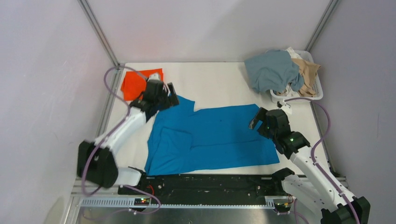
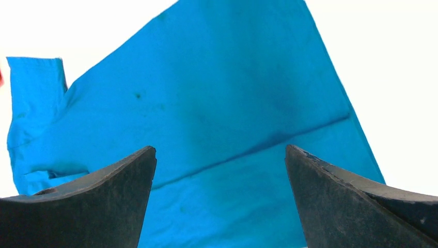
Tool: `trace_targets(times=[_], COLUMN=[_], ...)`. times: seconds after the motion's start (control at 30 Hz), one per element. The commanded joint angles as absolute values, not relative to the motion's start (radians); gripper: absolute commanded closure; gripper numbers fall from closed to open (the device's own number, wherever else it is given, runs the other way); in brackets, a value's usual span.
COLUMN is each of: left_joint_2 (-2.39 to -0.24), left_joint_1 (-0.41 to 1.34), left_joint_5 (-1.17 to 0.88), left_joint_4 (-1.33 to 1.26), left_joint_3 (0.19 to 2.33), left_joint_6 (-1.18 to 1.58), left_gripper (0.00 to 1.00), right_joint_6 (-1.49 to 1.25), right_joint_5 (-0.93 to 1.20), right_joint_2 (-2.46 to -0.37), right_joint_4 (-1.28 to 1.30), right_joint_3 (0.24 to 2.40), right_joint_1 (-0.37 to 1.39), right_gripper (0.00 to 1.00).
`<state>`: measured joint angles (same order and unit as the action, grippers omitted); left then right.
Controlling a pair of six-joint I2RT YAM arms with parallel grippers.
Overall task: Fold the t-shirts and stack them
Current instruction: Grab the side of the flattened tshirt furthest away from the robot with both arms
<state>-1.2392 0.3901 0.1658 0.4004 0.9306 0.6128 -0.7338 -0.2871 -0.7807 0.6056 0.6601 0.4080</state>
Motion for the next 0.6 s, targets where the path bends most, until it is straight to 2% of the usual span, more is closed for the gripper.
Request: trace_targets(times=[0.0, 0.1, 0.27, 0.43, 0.57], left_joint_2=[-1.551, -1.741, -2.047, -2.206, -2.263], left_joint_1=[0.275, 0.218, 0.188, 0.184, 0.185], left_joint_5=[0.119, -0.013, -0.029, -0.004, 0.026], left_joint_4=[0.394, 0.395, 0.399, 0.411, 0.455], left_joint_3=[1.194, 1.374, 1.633, 1.778, 1.805], left_joint_6=[0.435, 0.418, 0.437, 0.468, 0.512], left_gripper=[0.00, 0.00, 0.00, 0.00, 0.00], right_joint_6=[-0.626, -0.615, -0.608, -0.605, -0.606], right_joint_5=[-0.297, -0.273, -0.256, -0.232, -0.233], right_joint_2=[-0.822, -0.843, -0.871, -0.873, -0.856], right_joint_4=[0.456, 0.443, 0.465, 0.471, 0.482], right_joint_3=[0.690, 0.689, 0.688, 0.685, 0.681], right_joint_1=[0.375, 0.340, 0.308, 0.296, 0.295], right_gripper=[0.01, 0.01, 0.00, 0.00, 0.01])
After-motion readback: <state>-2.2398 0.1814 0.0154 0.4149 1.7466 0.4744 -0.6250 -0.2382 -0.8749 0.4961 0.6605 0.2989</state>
